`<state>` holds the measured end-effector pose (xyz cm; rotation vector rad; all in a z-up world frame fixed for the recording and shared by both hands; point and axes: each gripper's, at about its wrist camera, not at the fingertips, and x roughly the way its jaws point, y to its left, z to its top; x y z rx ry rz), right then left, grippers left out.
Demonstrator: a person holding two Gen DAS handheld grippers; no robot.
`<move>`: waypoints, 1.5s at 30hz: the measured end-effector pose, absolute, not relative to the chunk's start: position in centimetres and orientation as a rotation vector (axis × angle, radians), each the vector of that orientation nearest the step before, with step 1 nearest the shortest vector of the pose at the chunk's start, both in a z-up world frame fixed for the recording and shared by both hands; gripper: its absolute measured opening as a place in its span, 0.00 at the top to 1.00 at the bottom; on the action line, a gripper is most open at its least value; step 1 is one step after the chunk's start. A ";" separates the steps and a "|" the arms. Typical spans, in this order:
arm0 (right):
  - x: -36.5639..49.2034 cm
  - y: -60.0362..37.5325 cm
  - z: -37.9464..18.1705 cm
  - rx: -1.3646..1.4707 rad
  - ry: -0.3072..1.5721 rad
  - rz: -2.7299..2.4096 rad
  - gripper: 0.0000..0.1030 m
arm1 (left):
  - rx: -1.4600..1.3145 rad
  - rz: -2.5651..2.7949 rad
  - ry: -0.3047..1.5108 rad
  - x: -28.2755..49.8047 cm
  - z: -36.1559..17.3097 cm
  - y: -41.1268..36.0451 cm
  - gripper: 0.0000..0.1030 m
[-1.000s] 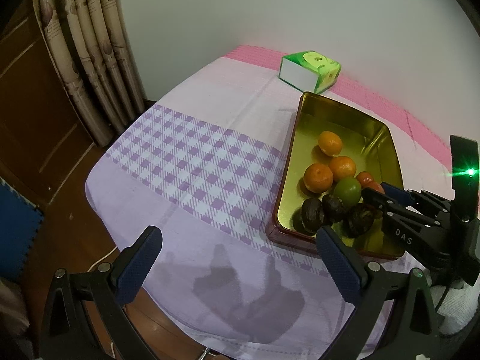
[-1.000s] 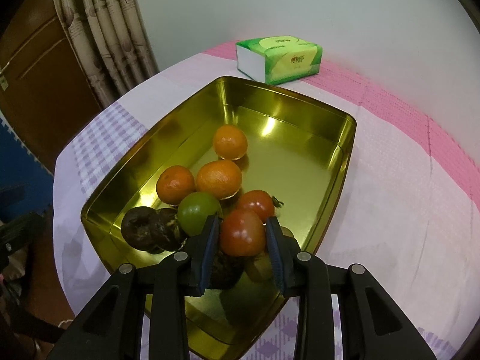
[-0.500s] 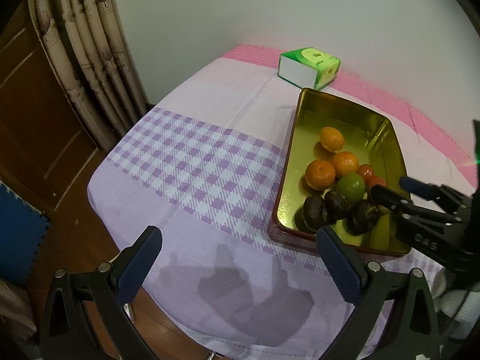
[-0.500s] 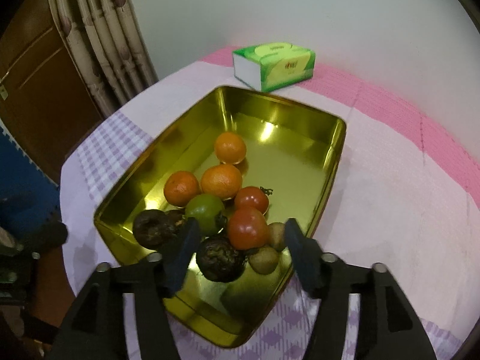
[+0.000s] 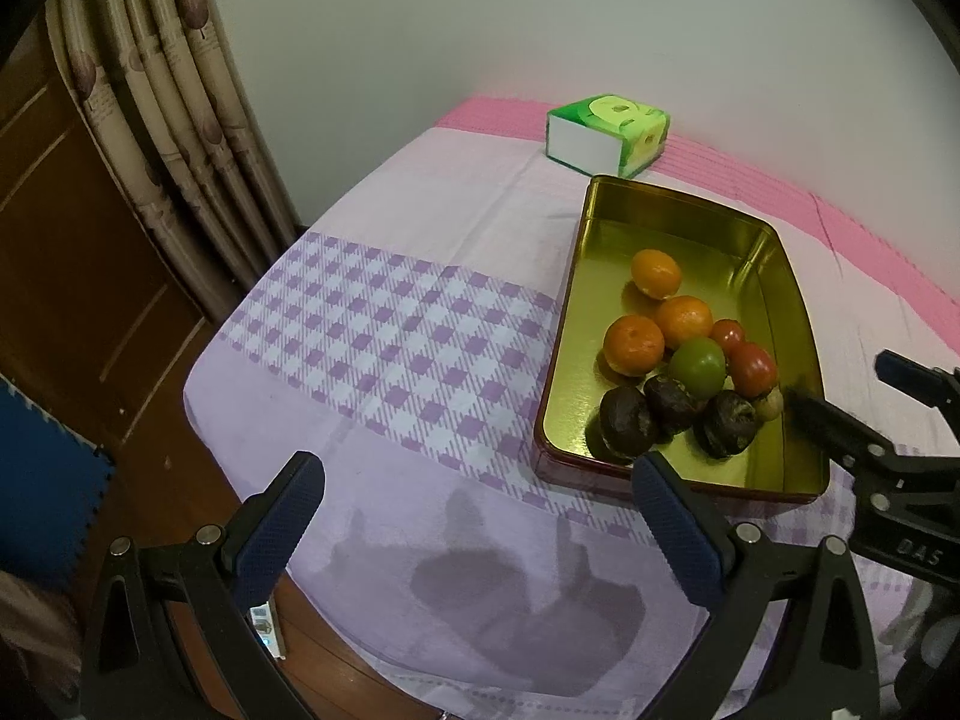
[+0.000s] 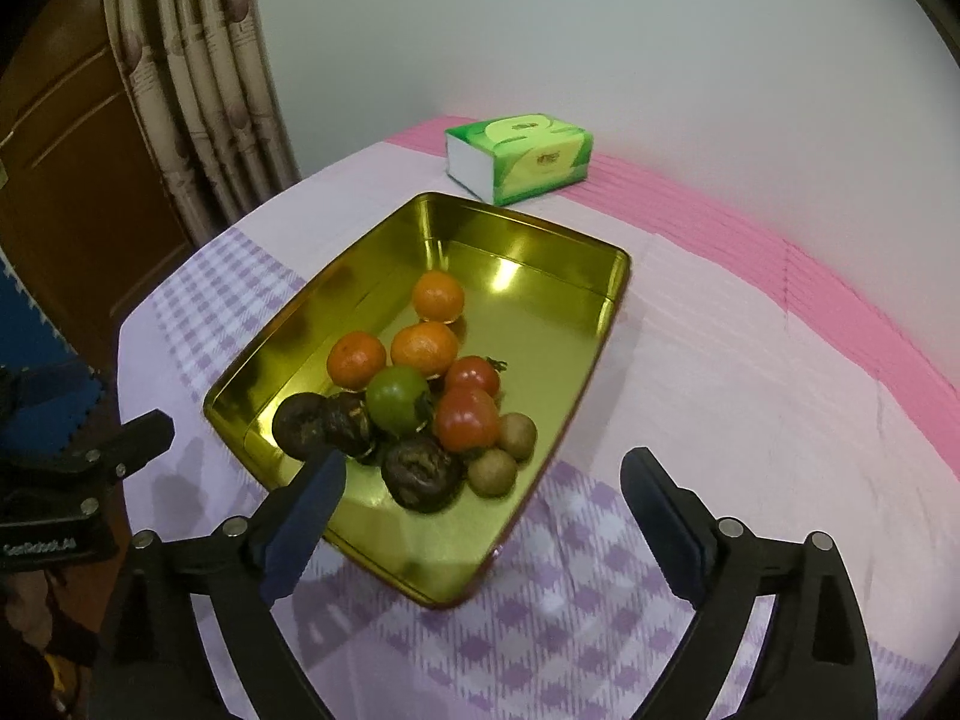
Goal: Organize fruits
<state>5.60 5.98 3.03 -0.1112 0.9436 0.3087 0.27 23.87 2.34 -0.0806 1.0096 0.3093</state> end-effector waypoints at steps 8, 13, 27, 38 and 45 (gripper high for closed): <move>4.0 4.7 2.9 -0.102 0.968 0.270 0.06 | -0.064 0.299 1.006 0.2 2.4 23.3 0.01; 3.7 4.7 3.1 -0.121 0.963 0.244 0.06 | -0.050 0.286 0.999 0.1 2.5 22.8 0.01; 3.2 5.0 2.7 -0.141 0.983 0.237 0.06 | -0.030 0.277 0.997 0.0 2.5 22.3 0.01; 3.1 5.3 2.0 -0.136 1.004 0.250 0.06 | -0.028 0.276 0.999 0.1 2.4 22.2 0.01; 3.1 5.6 1.8 -0.138 1.017 0.256 0.06 | -0.025 0.275 1.001 0.0 2.3 22.2 0.01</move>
